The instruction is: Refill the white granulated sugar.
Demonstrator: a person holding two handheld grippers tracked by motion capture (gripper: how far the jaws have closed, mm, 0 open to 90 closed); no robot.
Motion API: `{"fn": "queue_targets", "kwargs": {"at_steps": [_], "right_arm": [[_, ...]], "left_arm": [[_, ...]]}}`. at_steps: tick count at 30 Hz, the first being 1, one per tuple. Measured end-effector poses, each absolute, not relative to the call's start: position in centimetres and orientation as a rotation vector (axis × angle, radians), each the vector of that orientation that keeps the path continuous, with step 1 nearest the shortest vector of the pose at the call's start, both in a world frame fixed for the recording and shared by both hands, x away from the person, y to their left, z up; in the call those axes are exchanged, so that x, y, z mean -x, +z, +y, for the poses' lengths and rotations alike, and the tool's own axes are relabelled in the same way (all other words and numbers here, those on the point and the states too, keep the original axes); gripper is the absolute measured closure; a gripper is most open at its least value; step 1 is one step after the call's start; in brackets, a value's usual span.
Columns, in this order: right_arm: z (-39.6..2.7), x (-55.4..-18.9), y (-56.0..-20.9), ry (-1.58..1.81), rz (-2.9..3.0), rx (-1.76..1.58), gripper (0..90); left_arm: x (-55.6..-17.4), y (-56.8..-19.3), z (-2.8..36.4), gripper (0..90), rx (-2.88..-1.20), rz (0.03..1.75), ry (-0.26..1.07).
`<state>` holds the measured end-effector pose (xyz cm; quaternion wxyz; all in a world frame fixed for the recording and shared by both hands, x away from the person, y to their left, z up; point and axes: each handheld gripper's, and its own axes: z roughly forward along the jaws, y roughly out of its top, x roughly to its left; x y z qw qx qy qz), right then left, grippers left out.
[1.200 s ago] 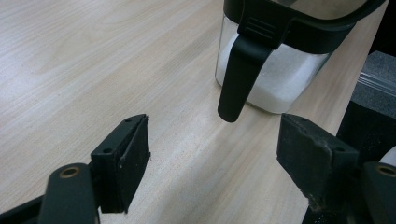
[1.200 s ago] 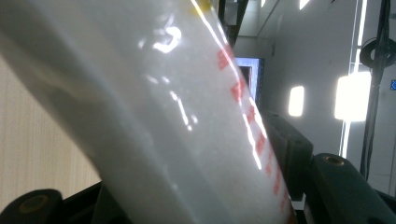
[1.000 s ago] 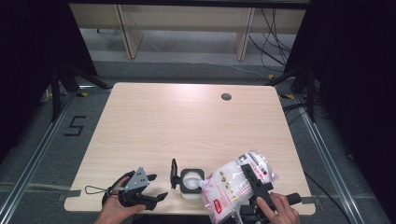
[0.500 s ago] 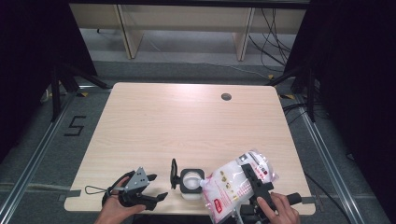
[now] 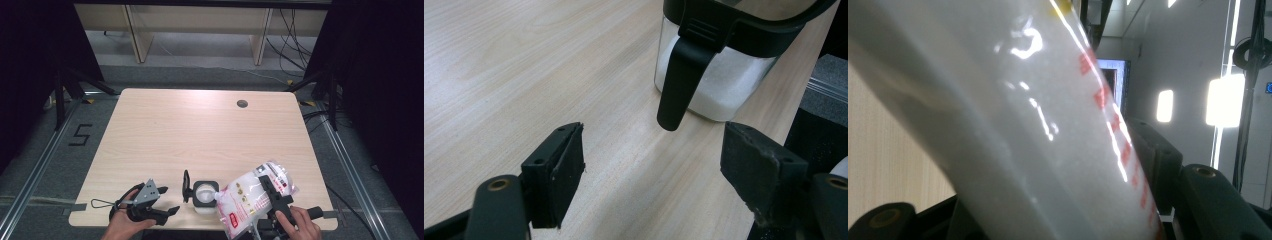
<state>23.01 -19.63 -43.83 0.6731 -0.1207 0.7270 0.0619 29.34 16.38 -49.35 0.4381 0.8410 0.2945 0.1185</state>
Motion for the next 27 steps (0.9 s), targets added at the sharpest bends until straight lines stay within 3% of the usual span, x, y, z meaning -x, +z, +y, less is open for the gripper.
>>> {"fn": "queue_targets", "kwargs": {"at_steps": [27], "right_arm": [[-20.7,-24.1,-44.2,0.315,1.747,0.133,52.8]], "left_arm": [[-29.3,-49.4,16.3,26.5,-2.092,0.712,0.289]]}}
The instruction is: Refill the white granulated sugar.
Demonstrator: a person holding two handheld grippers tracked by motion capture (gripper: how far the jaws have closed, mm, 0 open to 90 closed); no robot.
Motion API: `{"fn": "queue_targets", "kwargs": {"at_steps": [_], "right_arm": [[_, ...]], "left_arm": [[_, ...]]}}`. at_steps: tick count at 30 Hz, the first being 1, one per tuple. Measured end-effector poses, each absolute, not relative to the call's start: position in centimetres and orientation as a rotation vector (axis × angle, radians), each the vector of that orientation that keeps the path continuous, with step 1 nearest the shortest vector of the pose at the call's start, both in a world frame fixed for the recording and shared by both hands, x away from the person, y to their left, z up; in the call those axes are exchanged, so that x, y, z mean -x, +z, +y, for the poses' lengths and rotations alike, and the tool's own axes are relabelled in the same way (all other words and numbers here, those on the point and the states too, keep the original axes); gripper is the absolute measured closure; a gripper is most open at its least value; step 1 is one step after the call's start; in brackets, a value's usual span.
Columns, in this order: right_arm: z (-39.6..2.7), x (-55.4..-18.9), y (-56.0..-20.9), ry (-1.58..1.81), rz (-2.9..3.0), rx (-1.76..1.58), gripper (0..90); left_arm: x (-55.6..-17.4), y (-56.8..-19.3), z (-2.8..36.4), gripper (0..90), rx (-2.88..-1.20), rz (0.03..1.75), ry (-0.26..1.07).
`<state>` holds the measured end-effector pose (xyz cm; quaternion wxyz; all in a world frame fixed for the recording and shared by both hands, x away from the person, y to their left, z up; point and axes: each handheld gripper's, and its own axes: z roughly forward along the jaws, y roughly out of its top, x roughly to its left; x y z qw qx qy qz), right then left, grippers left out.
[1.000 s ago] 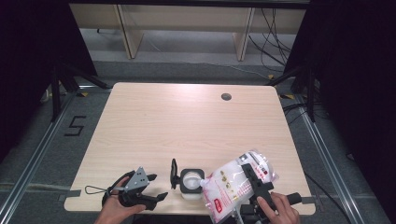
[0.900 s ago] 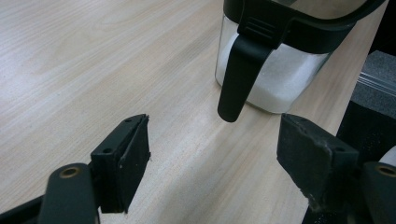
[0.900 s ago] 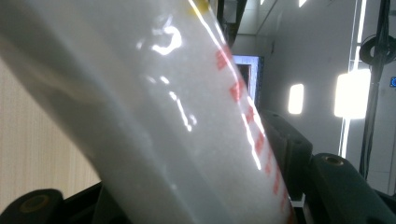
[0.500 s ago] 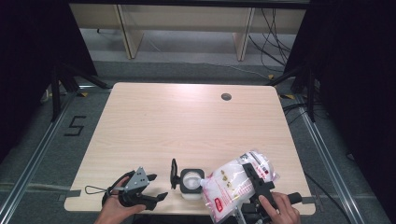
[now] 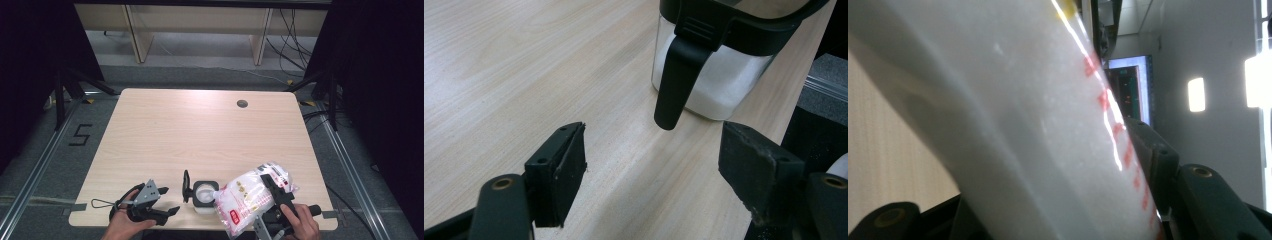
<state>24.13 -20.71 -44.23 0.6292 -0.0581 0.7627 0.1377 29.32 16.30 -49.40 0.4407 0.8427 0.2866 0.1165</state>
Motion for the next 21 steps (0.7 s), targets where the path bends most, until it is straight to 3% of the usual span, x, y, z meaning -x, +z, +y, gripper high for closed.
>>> {"fn": "queue_targets", "kwargs": {"at_steps": [21], "right_arm": [[-22.2,-26.2,-44.8,0.548,1.881,-0.029,57.7]], "left_arm": [[-29.4,-49.4,16.2,26.0,-2.095,0.702,0.293]]}}
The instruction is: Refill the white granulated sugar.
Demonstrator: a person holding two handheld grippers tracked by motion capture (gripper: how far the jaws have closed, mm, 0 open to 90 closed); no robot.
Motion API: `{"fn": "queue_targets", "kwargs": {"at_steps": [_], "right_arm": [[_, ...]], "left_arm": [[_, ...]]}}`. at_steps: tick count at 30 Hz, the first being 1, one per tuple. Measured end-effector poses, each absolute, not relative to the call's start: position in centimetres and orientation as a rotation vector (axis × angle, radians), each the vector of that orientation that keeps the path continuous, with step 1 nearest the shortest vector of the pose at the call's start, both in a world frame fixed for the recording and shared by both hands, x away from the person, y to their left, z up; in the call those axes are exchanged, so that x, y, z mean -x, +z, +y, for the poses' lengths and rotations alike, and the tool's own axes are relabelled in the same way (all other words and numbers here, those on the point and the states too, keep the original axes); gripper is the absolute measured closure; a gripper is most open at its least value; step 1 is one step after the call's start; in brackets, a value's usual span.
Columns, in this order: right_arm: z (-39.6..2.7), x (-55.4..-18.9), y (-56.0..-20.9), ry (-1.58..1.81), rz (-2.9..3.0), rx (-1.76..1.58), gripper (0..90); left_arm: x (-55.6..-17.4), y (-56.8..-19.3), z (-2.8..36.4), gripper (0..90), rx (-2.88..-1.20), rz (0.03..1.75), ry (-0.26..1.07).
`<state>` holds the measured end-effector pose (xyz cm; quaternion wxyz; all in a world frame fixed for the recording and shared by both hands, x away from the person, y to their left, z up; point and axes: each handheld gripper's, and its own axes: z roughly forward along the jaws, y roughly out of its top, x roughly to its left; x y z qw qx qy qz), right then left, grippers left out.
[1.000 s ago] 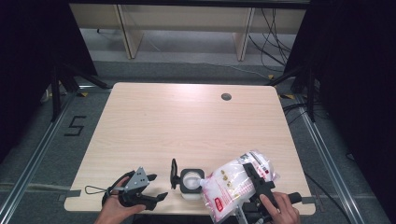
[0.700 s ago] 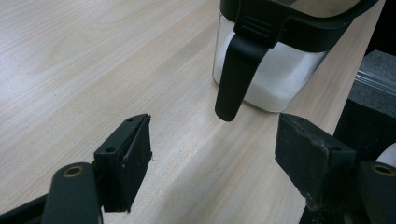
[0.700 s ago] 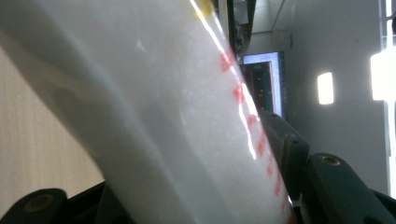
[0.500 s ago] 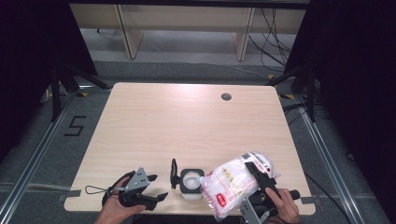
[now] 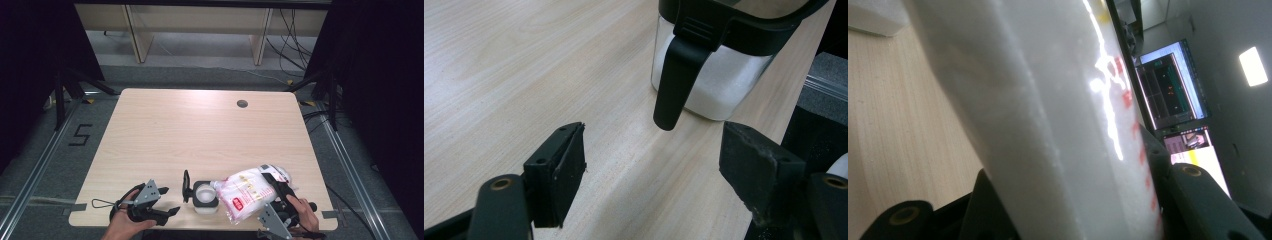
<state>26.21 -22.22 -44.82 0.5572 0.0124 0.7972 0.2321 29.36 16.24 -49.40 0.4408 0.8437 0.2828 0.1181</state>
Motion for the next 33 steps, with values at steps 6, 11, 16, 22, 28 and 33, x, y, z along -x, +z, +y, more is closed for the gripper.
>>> {"fn": "queue_targets", "kwargs": {"at_steps": [6,11,16,22,28,33], "right_arm": [[-22.6,-27.1,-44.8,0.676,1.946,-0.143,59.5],[-22.8,-28.0,-45.1,0.73,1.969,-0.181,62.2],[-22.8,-28.7,-45.5,0.734,1.994,-0.223,66.2],[-23.5,-29.4,-45.6,0.808,1.995,-0.307,66.9],[-24.4,-30.4,-45.7,0.976,1.992,-0.398,67.3],[-25.4,-31.2,-46.4,1.249,1.989,-0.423,67.7]], "left_arm": [[-29.4,-49.3,16.3,26.0,-2.106,0.695,0.294],[-29.4,-49.4,16.3,26.0,-2.098,0.693,0.295],[-29.4,-49.3,16.4,26.0,-2.11,0.713,0.297],[-29.4,-49.4,16.3,26.0,-2.106,0.718,0.291],[-29.4,-49.4,16.4,26.0,-2.111,0.715,0.296],[-29.3,-49.4,16.3,26.0,-2.087,0.728,0.288]]}}
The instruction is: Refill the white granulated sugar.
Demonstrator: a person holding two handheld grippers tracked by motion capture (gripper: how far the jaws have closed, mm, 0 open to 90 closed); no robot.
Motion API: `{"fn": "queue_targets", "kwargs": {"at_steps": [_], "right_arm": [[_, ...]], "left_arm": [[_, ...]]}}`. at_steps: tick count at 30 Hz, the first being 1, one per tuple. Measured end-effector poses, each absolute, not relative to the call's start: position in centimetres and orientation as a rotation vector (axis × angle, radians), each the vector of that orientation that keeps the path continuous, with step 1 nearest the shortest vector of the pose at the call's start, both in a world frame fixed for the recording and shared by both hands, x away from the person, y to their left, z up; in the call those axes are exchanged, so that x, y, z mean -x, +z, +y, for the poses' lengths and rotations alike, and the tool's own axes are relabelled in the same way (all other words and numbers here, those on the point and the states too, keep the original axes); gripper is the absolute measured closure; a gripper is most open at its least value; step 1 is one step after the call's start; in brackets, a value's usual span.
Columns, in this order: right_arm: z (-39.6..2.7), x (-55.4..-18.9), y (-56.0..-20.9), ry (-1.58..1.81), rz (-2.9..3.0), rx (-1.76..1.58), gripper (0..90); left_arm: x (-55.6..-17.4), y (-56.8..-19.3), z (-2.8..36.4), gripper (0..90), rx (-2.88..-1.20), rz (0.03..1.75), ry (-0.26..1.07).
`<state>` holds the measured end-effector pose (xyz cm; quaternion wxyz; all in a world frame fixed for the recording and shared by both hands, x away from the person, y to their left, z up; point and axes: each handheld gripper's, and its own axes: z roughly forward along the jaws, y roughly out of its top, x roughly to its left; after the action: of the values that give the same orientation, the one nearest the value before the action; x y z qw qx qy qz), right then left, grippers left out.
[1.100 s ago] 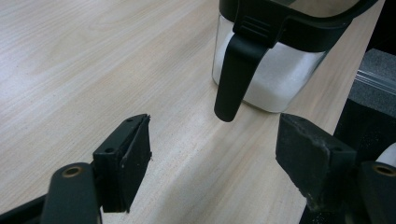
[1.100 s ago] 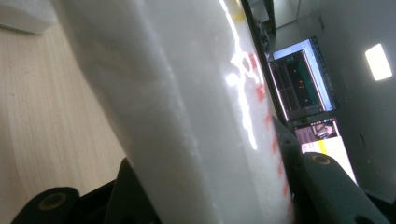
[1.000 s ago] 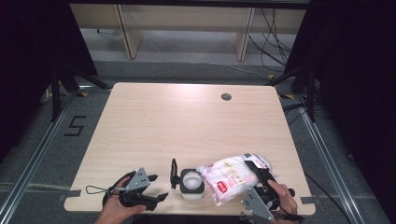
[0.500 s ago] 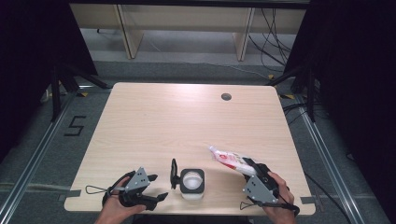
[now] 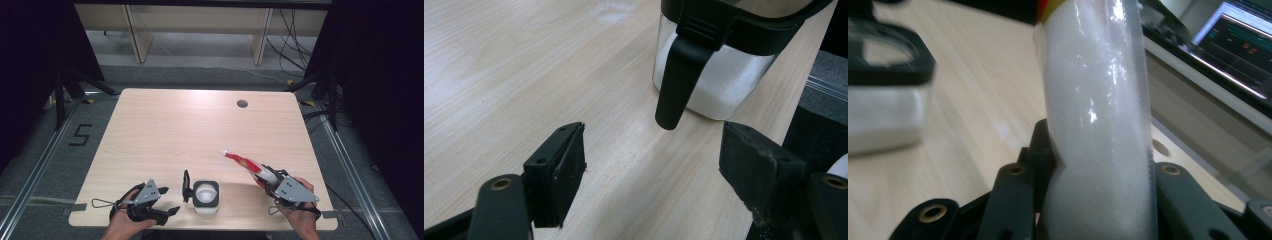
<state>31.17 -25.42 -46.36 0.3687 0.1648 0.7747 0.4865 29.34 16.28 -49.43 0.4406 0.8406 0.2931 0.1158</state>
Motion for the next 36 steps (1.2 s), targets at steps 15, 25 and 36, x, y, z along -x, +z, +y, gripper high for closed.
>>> {"fn": "queue_targets", "kwargs": {"at_steps": [15,25,36], "right_arm": [[-26.8,-33.3,-47.8,1.604,1.928,-0.57,68.2],[-27.7,-34.4,-49.1,1.632,1.948,-0.661,68.4],[-28.2,-34.0,-49.1,1.573,1.989,-0.661,68.4]], "left_arm": [[-29.4,-49.4,16.4,26.0,-2.1,0.704,0.296],[-29.4,-49.3,16.5,26.0,-2.098,0.715,0.288],[-29.4,-49.3,16.6,26.1,-2.098,0.707,0.302]]}}
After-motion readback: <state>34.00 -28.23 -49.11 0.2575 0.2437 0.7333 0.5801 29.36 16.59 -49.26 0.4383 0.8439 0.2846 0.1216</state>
